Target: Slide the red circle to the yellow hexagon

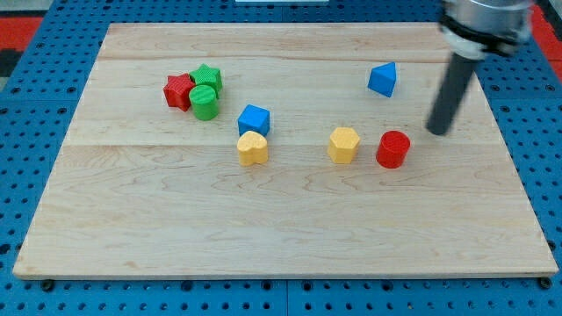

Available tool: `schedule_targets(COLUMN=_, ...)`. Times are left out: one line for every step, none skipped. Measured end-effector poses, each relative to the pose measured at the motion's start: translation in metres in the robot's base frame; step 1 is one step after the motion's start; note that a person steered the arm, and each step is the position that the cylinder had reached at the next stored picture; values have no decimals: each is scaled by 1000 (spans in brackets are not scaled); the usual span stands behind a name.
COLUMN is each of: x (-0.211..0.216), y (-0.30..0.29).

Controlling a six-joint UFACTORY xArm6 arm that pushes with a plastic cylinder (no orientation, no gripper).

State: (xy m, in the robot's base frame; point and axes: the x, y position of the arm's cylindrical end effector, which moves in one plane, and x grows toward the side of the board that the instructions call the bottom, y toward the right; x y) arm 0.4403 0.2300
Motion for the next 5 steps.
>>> schedule_targets(x=42, y=15)
schedule_targets(x=54, y=-21)
schedule_targets(x=41, y=-52)
schedule_targets(x=16, y=-56)
schedule_targets(x=4, y=-73)
